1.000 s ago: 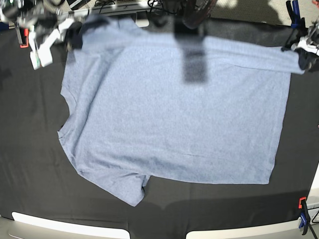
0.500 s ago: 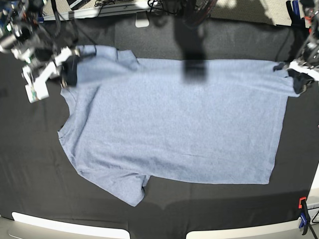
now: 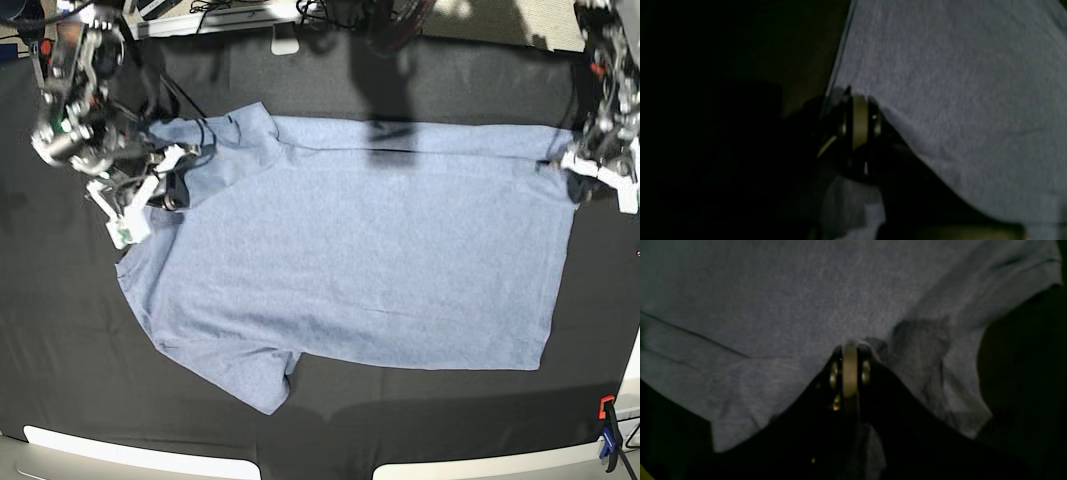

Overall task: Layout the t-shirt on the table in an organized manner, then fold the t-shirt properly
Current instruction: 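Drag the held shirt with both grippers and lower it flat on the table, then grasp the shirt shoulder edges with both grippers and pull them taut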

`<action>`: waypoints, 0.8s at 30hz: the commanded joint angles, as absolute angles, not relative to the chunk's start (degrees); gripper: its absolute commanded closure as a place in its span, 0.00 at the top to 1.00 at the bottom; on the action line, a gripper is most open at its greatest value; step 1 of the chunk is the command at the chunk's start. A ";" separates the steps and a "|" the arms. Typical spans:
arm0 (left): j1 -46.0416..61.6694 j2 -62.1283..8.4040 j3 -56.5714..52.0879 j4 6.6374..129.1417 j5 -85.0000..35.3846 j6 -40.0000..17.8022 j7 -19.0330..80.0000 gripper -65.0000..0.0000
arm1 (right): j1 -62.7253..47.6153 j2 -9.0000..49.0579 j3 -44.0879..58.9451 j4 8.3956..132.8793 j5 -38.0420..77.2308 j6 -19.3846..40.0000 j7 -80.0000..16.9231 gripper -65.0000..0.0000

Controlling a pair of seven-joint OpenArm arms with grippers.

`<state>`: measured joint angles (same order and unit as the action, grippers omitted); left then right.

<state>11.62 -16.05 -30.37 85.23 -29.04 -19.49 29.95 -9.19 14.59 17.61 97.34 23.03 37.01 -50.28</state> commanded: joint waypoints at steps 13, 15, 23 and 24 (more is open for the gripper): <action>7.11 -17.47 -30.68 85.62 -27.20 -19.51 26.00 0.00 | -5.37 17.76 17.54 95.33 20.73 35.33 -46.65 0.00; 6.94 -17.78 -30.70 85.62 -26.96 -19.49 25.65 0.00 | -5.08 18.13 17.54 95.33 20.71 35.00 -46.54 0.00; 6.76 -19.05 -30.70 85.62 -27.03 -19.49 25.65 0.00 | -3.84 18.26 17.54 95.33 20.73 34.85 -46.44 0.00; 6.76 -19.03 -30.70 85.62 -27.03 -19.49 25.67 0.00 | -3.84 18.26 17.54 95.33 20.71 34.87 -46.41 0.00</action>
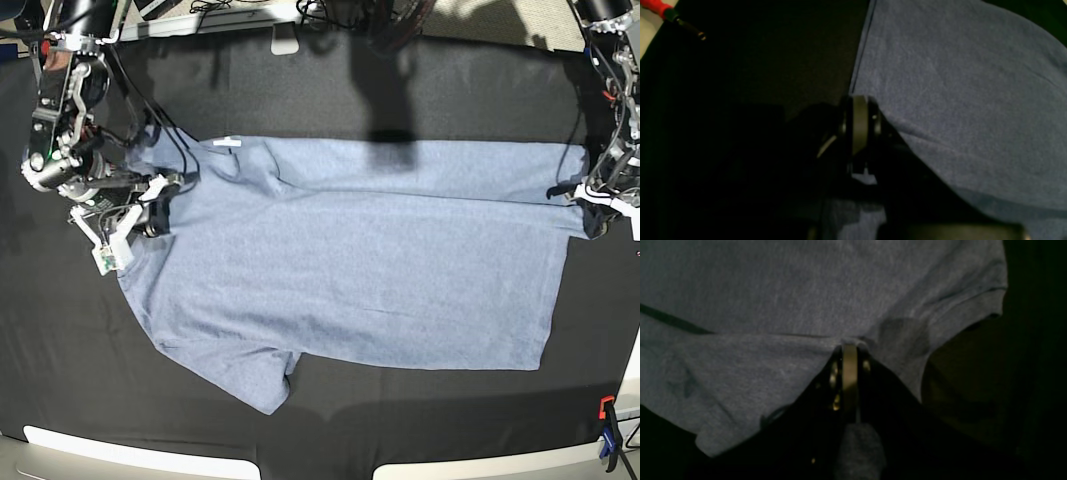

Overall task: Layout the t-shirt on the table in an organized manner, then fold the t-shirt properly
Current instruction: 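Grasp the shirt shoulder edges with both grippers and pull them taut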

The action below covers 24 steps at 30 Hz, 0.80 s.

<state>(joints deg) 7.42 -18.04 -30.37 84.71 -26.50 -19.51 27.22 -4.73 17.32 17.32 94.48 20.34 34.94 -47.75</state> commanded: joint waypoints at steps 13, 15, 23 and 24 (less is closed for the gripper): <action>6.81 -19.09 -30.70 85.03 -26.98 -19.53 30.76 0.37 | -3.86 19.22 17.56 95.35 23.09 35.81 -46.13 0.36; 6.83 -19.11 -30.70 85.06 -26.98 -19.75 31.81 0.46 | -3.81 20.27 17.56 95.37 26.00 37.74 -47.55 0.37; 9.04 -20.34 -30.96 87.68 -27.75 -23.24 36.34 0.46 | -4.05 22.70 23.22 98.61 33.95 40.00 -52.56 0.37; 10.15 -20.38 -31.44 88.53 -28.29 -23.20 36.34 0.46 | -4.25 22.70 24.86 99.37 35.27 40.00 -52.73 0.37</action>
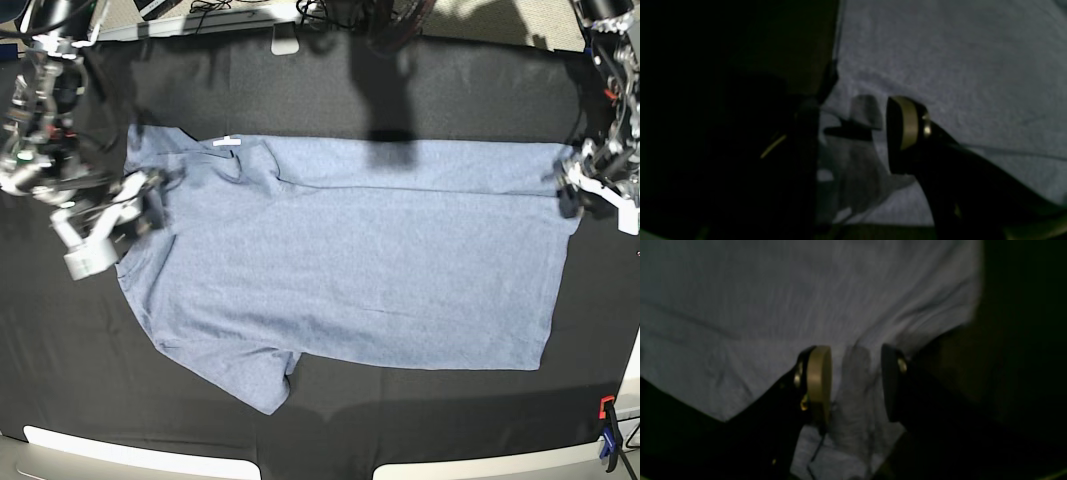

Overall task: Layout the t-shirt on the table in an organized manner, then fold the t-shirt properly
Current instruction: 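Grasp the shirt shoulder edges with both grippers and pull them taut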

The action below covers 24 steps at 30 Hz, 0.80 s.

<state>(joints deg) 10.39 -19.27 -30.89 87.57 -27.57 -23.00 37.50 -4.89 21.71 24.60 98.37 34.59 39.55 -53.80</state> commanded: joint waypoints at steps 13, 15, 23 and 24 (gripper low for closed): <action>14.55 -18.92 -34.35 85.71 -25.45 -22.41 29.98 0.46 | -12.73 22.50 31.40 105.43 44.40 40.00 -54.50 0.37; 13.30 -18.94 -34.35 82.61 -25.50 -22.31 30.39 0.46 | -13.69 22.50 31.40 105.43 44.49 40.00 -54.57 0.37; 11.25 -19.27 -34.37 76.34 -31.59 -32.08 38.04 0.46 | -14.79 22.52 31.40 105.43 45.21 40.00 -55.44 0.37; 11.25 -19.33 -34.37 76.51 -32.93 -32.95 39.81 0.46 | -14.79 22.52 31.40 105.43 45.21 40.00 -55.46 0.37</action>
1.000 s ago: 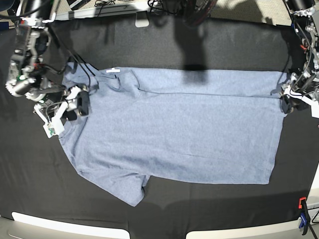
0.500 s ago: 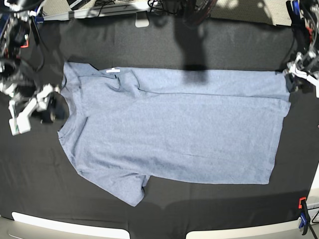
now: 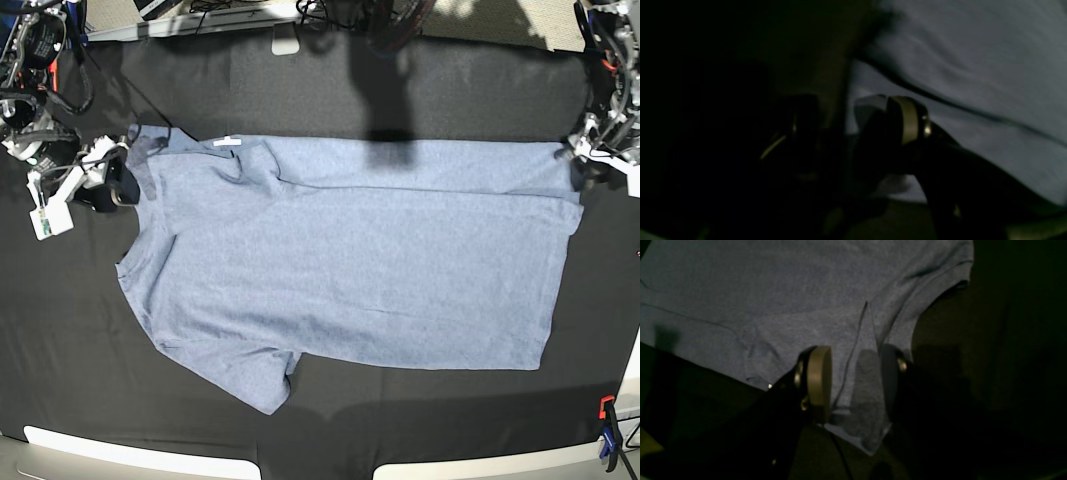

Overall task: Layout the t-shirt on the table in an organized manner, then fold the t-shirt properly
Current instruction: 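Grasp the shirt shoulder edges with both grippers and pull them taut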

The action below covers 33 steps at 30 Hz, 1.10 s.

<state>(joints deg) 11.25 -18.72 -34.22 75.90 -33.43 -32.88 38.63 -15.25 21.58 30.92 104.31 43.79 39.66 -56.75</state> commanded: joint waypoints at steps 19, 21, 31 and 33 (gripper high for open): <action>11.27 -21.93 -34.37 76.58 -36.51 -36.91 43.72 0.00 | -22.83 15.00 45.54 105.32 48.82 40.00 -62.00 0.37; 11.25 -21.93 -34.37 76.58 -36.56 -36.91 43.62 0.00 | -23.68 14.06 48.34 104.79 48.25 40.00 -60.45 0.40; 11.27 -21.93 -34.37 76.58 -36.58 -36.91 43.64 0.00 | -23.51 13.98 43.46 92.66 49.95 40.00 -59.13 0.51; 11.27 -21.93 -34.37 76.58 -36.77 -36.91 43.64 0.00 | -23.16 13.96 42.00 91.83 49.93 40.00 -58.89 0.51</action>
